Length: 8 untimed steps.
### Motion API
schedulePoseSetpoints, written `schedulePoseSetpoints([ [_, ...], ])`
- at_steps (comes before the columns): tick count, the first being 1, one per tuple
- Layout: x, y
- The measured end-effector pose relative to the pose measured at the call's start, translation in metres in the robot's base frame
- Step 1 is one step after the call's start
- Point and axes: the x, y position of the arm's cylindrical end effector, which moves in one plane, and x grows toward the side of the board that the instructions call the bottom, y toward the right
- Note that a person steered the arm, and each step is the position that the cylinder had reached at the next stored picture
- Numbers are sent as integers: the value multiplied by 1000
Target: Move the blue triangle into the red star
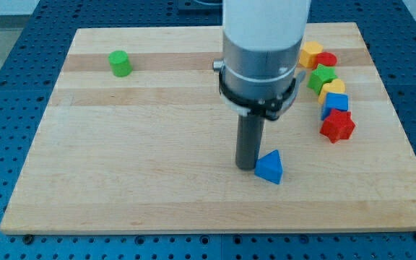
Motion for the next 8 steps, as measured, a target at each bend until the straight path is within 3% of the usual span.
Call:
schedulePoseSetpoints([
  [1, 22, 1],
  [4, 10, 103],
  [8, -1, 129],
])
